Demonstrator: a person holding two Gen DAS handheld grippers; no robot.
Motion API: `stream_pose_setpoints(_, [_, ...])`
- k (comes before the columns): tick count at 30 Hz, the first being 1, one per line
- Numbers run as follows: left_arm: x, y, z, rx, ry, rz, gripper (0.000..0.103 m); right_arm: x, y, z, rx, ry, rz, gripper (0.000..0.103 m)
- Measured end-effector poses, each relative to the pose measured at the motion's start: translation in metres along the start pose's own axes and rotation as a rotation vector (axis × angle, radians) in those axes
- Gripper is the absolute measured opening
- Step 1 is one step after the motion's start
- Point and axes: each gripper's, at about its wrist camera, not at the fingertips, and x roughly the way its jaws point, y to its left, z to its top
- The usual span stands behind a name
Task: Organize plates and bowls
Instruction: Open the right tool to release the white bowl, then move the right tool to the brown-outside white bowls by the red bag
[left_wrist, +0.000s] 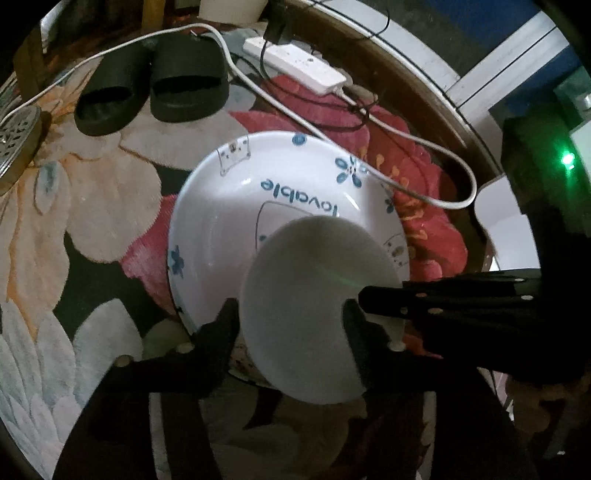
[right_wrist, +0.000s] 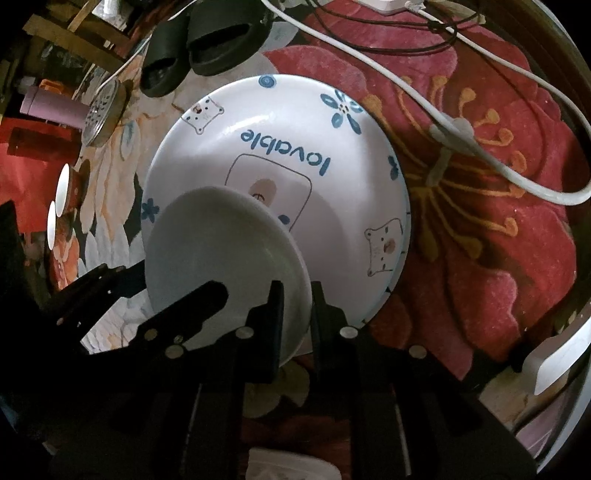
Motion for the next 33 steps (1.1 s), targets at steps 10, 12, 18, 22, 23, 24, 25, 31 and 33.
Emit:
stream_pose_setpoints(10, [-0.037, 0.007, 0.001, -0.001, -0.089, -0.029, 0.077, -0.016, 0.011, 0.006, -0.021, -0.054, -0.028, 0.033])
stream_pose_setpoints(12, [-0.046, 0.01, 0.0, -0.008, -0.114, -0.028, 0.079, -0.023, 0.018, 0.008, -0.04, -0.091, -0.029, 0.043])
stream_pose_setpoints(18, [-0.072, 0.027, -0.004, -0.026, -0.181, -0.002, 0.098, -0.041, 0.043, 0.013, -0.112, -0.19, -0.048, 0.068])
stream_pose_setpoints(22, [-0.082, 0.044, -0.009, -0.061, -0.202, 0.035, 0.101, -0.044, 0.058, 0.013, -0.152, -0.235, -0.08, 0.101])
stream_pose_setpoints(23, [-0.084, 0.047, -0.011, -0.068, -0.207, 0.049, 0.101, -0.044, 0.059, 0.013, -0.154, -0.24, -0.087, 0.102])
stream_pose_setpoints(24, [-0.085, 0.051, -0.012, -0.075, -0.212, 0.063, 0.101, -0.042, 0.061, 0.013, -0.155, -0.237, -0.09, 0.103])
stream_pose_setpoints(25, [-0.087, 0.055, -0.014, -0.083, -0.214, 0.077, 0.102, -0.041, 0.063, 0.014, -0.157, -0.23, -0.094, 0.103])
stream_pose_setpoints(31, [-0.096, 0.077, -0.027, -0.121, -0.218, 0.125, 0.102, -0.036, 0.078, 0.01, -0.166, -0.226, -0.095, 0.103])
stream_pose_setpoints(33, [-0.1, 0.085, -0.031, -0.137, -0.218, 0.136, 0.102, -0.033, 0.084, 0.01, -0.173, -0.224, -0.093, 0.103])
